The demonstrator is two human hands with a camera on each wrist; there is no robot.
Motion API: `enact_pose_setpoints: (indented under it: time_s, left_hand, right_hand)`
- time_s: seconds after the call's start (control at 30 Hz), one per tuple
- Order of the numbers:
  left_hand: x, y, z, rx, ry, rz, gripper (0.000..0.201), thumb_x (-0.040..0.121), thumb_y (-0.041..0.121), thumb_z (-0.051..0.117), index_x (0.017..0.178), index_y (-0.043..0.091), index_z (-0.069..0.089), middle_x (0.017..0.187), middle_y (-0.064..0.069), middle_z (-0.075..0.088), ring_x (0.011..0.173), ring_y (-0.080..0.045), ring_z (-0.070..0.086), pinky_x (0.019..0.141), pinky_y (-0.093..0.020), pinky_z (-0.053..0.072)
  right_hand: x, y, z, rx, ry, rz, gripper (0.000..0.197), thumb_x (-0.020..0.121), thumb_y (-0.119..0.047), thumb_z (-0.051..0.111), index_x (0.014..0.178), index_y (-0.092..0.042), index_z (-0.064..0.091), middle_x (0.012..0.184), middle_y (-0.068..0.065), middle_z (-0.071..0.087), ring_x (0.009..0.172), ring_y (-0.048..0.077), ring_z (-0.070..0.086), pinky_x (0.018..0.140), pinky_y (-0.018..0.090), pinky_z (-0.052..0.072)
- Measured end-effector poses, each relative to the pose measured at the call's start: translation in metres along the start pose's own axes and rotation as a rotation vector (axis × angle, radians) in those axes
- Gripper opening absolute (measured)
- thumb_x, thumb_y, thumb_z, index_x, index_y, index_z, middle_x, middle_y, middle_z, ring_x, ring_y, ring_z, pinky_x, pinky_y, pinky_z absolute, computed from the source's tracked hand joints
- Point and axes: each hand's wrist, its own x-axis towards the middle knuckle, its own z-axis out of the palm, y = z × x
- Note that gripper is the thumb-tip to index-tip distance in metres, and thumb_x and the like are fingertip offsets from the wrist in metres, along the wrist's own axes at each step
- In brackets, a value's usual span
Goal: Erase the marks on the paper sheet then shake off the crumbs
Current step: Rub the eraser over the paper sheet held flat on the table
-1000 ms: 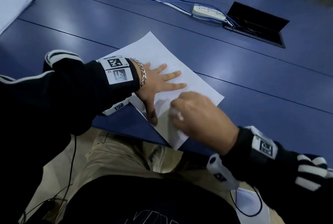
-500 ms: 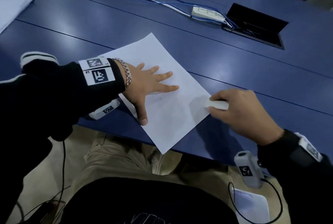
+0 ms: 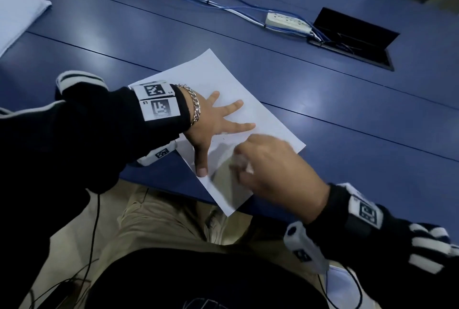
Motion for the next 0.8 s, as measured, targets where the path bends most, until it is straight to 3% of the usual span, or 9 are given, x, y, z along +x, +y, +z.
enact_pose_setpoints:
  time_s: [0.1, 0.23, 0.33, 0.47, 0.57, 0.67, 0.73, 0.8]
  left_hand:
    - [0.000, 0.001, -0.001, 0.013, -0.006, -0.003, 0.154, 0.047, 0.079, 0.089, 0.136, 0.073, -0.036, 0.154, 0.018, -0.053, 0.154, -0.043, -0.029, 0.115, -0.081, 0.015]
    - [0.000, -0.001, 0.000, 0.008, -0.004, -0.011, 0.153, 0.046, 0.079, 0.089, 0.136, 0.074, -0.035, 0.154, 0.020, -0.053, 0.155, -0.041, -0.028, 0.117, -0.079, 0.015]
    - [0.001, 0.000, -0.002, 0.008, -0.014, -0.010, 0.154, 0.045, 0.079, 0.089, 0.135, 0.074, -0.035, 0.154, 0.019, -0.054, 0.154, -0.042, -0.030, 0.117, -0.079, 0.014]
    - [-0.001, 0.002, -0.003, 0.019, -0.035, -0.027, 0.155, 0.046, 0.079, 0.090, 0.135, 0.072, -0.038, 0.152, 0.016, -0.056, 0.152, -0.044, -0.031, 0.118, -0.079, 0.013]
    - [0.000, 0.001, -0.003, 0.006, -0.027, -0.017, 0.155, 0.046, 0.078, 0.090, 0.136, 0.073, -0.036, 0.153, 0.018, -0.055, 0.153, -0.044, -0.031, 0.118, -0.079, 0.014]
    - [0.000, -0.001, -0.002, -0.002, -0.024, -0.016, 0.154, 0.045, 0.078, 0.090, 0.134, 0.075, -0.035, 0.151, 0.020, -0.056, 0.154, -0.041, -0.031, 0.118, -0.078, 0.015]
    - [0.001, 0.000, -0.002, 0.002, -0.026, -0.014, 0.153, 0.047, 0.077, 0.090, 0.135, 0.074, -0.035, 0.152, 0.019, -0.055, 0.153, -0.041, -0.031, 0.118, -0.078, 0.014]
    - [0.001, 0.000, -0.002, 0.011, -0.028, -0.006, 0.153, 0.048, 0.077, 0.090, 0.135, 0.074, -0.036, 0.152, 0.018, -0.056, 0.153, -0.043, -0.032, 0.118, -0.079, 0.013]
  right_hand:
    - [-0.005, -0.006, -0.006, -0.013, -0.115, -0.055, 0.019, 0.086, -0.031, 0.060, 0.089, -0.014, 0.066, 0.088, 0.004, 0.062, 0.084, 0.028, 0.060, 0.071, 0.040, 0.048]
    - [0.014, 0.041, -0.025, -0.090, -0.030, 0.134, 0.030, 0.086, -0.042, 0.059, 0.094, -0.015, 0.068, 0.086, 0.003, 0.062, 0.086, 0.031, 0.061, 0.074, 0.040, 0.049]
    - [0.014, 0.029, -0.022, -0.149, 0.018, 0.118, 0.016, 0.086, -0.028, 0.061, 0.081, -0.013, 0.057, 0.085, 0.006, 0.060, 0.082, 0.032, 0.060, 0.067, 0.036, 0.042]
    - [-0.004, -0.018, -0.003, -0.128, -0.045, -0.061, 0.015, 0.079, -0.011, 0.067, 0.072, -0.013, 0.054, 0.075, 0.009, 0.055, 0.068, 0.032, 0.054, 0.056, 0.042, 0.048]
    - [0.005, -0.001, -0.014, -0.118, -0.083, -0.037, 0.014, 0.089, -0.025, 0.061, 0.083, -0.012, 0.060, 0.087, 0.008, 0.060, 0.084, 0.032, 0.059, 0.067, 0.038, 0.043]
    - [0.011, 0.027, -0.024, -0.149, -0.001, 0.067, 0.019, 0.091, -0.032, 0.058, 0.084, -0.016, 0.055, 0.086, 0.004, 0.055, 0.088, 0.032, 0.059, 0.066, 0.034, 0.033]
    - [0.009, 0.021, -0.022, -0.168, 0.008, 0.061, 0.017, 0.090, -0.028, 0.058, 0.080, -0.015, 0.051, 0.086, 0.005, 0.057, 0.085, 0.031, 0.059, 0.065, 0.035, 0.034]
    - [0.005, 0.009, -0.011, -0.183, -0.030, 0.011, 0.013, 0.088, -0.024, 0.060, 0.082, -0.012, 0.058, 0.086, 0.006, 0.060, 0.084, 0.030, 0.059, 0.066, 0.037, 0.041]
